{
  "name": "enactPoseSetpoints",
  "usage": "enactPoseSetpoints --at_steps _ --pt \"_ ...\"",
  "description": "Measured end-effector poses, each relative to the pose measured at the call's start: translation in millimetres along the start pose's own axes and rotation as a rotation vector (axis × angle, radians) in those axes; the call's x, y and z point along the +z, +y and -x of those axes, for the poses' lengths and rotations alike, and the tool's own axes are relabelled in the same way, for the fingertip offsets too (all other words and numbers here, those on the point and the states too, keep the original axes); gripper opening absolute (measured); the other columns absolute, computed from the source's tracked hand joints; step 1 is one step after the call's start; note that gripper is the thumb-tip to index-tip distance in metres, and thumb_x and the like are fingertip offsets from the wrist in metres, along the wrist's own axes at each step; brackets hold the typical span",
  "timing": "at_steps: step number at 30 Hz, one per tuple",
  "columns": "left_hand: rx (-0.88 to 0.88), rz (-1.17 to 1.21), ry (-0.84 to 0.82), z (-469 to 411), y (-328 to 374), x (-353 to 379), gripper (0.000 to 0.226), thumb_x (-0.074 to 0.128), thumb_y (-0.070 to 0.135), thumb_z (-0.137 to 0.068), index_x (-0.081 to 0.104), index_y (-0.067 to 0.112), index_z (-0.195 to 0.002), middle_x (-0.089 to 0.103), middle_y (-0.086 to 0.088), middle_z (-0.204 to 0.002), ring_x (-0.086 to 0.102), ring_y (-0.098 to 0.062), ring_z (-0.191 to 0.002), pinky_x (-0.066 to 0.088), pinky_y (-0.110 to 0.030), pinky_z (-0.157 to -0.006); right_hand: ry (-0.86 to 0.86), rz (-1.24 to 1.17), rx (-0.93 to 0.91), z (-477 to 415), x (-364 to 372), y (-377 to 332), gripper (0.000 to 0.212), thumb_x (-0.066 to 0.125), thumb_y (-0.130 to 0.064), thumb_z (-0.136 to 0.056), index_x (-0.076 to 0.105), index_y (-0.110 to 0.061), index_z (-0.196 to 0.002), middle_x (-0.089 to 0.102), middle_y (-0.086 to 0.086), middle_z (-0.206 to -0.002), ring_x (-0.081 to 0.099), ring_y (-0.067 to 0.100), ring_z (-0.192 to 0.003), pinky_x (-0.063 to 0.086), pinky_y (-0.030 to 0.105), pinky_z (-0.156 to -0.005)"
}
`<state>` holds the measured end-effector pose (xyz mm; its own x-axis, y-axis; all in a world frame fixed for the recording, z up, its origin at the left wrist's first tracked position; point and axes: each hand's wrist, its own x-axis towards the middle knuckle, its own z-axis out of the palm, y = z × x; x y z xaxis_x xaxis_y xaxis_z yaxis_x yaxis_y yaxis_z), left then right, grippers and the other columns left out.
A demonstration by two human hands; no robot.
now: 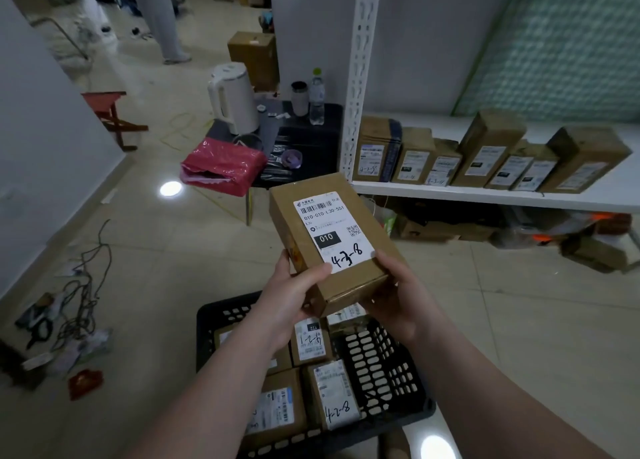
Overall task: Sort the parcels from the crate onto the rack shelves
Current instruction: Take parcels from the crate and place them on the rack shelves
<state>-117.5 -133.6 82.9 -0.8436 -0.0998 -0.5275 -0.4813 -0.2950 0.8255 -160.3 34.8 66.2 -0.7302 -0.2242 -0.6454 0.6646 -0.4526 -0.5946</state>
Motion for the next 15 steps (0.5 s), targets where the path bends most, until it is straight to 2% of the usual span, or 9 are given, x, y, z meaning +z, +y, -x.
enactPoseSetpoints --at_steps 2,4,7,9,12,15 --pt "0.006 -0.029 -0.008 -1 2 3 0.058 0.073 0.021 -0.081 0.046 0.038 -0.129 0.069 0.007 -0.112 0.065 -0.019 -0.104 0.053 -0.048 -0.090 0.018 0.014 -0.008 3 -4 -4 0.041 0.068 -0.028 -0.082 0.063 -0.012 -0.119 0.071 0.007 -0.097 0.063 0.021 -0.094 0.053 0.032 -0.069" --pt "0.007 -0.050 -0.019 -1 4 5 0.057 0.071 0.019 -0.082 0.046 0.040 -0.128 0.070 0.008 -0.111 0.065 -0.019 -0.104 0.051 -0.048 -0.093 0.044 0.042 -0.004 6 -10 -5 0.036 0.065 -0.031 -0.087 0.064 -0.013 -0.119 0.072 0.006 -0.098 0.063 0.020 -0.095 0.052 0.032 -0.071" --pt "0.008 -0.075 -0.056 0 6 10 0.054 0.067 0.017 -0.083 0.047 0.040 -0.128 0.072 0.007 -0.107 0.065 -0.019 -0.104 0.050 -0.048 -0.093 0.069 0.073 -0.009 10 -18 -5 0.040 0.065 -0.034 -0.087 0.064 -0.012 -0.121 0.073 0.008 -0.108 0.064 0.023 -0.101 0.055 0.035 -0.083" --pt "0.013 -0.086 -0.071 0 7 13 0.052 0.064 0.015 -0.085 0.048 0.039 -0.128 0.072 0.006 -0.106 0.065 -0.019 -0.103 0.051 -0.046 -0.090 0.078 0.086 -0.022 14 -23 -6 0.038 0.065 -0.034 -0.087 0.064 -0.011 -0.118 0.073 0.008 -0.107 0.064 0.023 -0.102 0.053 0.037 -0.092" --pt "0.015 -0.107 -0.106 1 9 20 0.051 0.061 0.013 -0.086 0.048 0.039 -0.128 0.072 0.004 -0.108 0.066 -0.020 -0.102 0.053 -0.043 -0.085 0.071 0.099 -0.032 21 -31 -8 0.029 0.061 -0.032 -0.091 0.066 -0.011 -0.110 0.075 0.003 -0.088 0.063 0.018 -0.085 0.051 0.032 -0.079" --pt "0.010 -0.133 -0.130 2 9 29 0.050 0.060 0.013 -0.086 0.049 0.039 -0.127 0.071 0.002 -0.108 0.066 -0.022 -0.101 0.054 -0.040 -0.080 0.048 0.107 -0.043 26 -42 -12 0.032 0.059 -0.033 -0.093 0.065 -0.011 -0.115 0.075 0.004 -0.089 0.066 0.017 -0.077 0.053 0.029 -0.069"
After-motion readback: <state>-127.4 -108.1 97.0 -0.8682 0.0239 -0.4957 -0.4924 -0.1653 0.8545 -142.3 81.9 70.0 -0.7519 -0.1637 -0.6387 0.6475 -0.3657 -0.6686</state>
